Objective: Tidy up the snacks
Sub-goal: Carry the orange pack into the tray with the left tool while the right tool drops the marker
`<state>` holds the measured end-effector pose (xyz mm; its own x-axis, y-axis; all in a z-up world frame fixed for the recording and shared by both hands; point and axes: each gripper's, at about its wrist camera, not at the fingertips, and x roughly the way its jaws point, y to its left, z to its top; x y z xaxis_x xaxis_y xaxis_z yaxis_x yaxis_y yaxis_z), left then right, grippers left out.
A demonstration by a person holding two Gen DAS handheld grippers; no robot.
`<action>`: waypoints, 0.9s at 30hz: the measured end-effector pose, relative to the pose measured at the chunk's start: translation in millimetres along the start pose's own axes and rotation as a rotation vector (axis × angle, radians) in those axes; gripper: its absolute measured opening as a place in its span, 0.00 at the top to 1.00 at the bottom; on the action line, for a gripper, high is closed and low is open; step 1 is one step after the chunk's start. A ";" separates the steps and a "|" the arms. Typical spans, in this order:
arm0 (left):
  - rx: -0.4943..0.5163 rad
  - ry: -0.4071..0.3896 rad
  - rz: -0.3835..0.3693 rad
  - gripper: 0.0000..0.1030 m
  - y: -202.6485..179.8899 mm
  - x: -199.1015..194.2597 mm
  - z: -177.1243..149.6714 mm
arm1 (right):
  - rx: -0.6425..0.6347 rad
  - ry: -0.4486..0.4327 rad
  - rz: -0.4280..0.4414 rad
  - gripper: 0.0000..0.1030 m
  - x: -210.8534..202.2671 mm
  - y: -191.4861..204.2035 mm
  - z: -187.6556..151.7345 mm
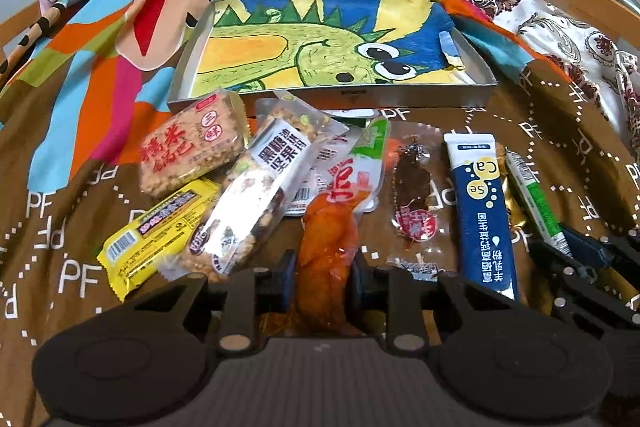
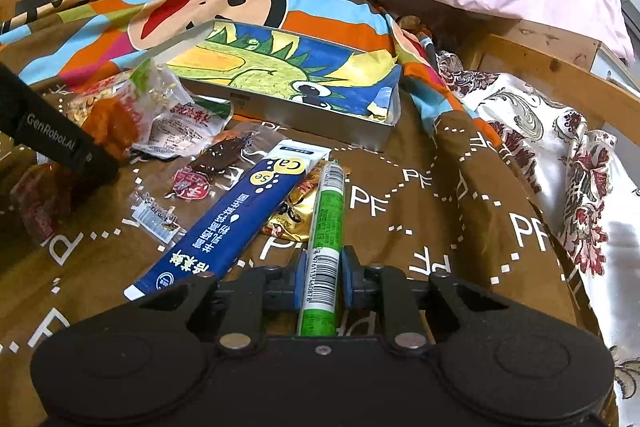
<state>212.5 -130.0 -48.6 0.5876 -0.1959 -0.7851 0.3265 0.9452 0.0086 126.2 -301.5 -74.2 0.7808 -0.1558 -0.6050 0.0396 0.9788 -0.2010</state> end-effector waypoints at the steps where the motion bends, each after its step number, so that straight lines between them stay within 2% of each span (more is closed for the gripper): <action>1: -0.002 -0.001 -0.007 0.72 -0.2 -0.1 -0.1 | 0.004 0.002 0.007 0.80 1.7 -0.6 -0.5; 5: -0.009 -0.022 -0.063 0.73 -1.4 -2.8 0.8 | 0.008 0.022 0.015 0.77 8.8 -0.5 -1.9; 11: 0.018 -0.046 -0.068 0.73 -9.9 -8.1 4.3 | -0.015 0.005 -0.011 0.82 1.1 3.0 0.8; 15: -0.039 -0.078 -0.056 0.73 -7.5 -15.9 10.5 | -0.096 -0.071 -0.080 0.82 -16.0 7.7 3.2; 18: -0.112 -0.107 -0.079 0.73 -3.6 -24.1 17.4 | -0.057 -0.111 -0.100 0.82 -22.8 3.8 11.0; 21: -0.134 -0.149 -0.080 0.73 -3.7 -30.6 23.9 | -0.045 -0.157 -0.125 0.82 -29.5 1.0 19.4; 24: -0.154 -0.173 -0.104 0.73 -0.6 -30.1 32.7 | -0.021 -0.182 -0.109 0.82 -27.3 -2.8 29.3; 27: -0.172 -0.185 -0.115 0.73 5.4 -20.6 46.3 | -0.034 -0.212 -0.085 0.82 -6.7 -3.4 36.9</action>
<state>236.5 -133.0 -3.6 0.6845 -0.3335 -0.6483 0.2772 0.9415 -0.1916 143.9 -298.9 -41.0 0.8891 -0.2031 -0.4102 0.0931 0.9577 -0.2723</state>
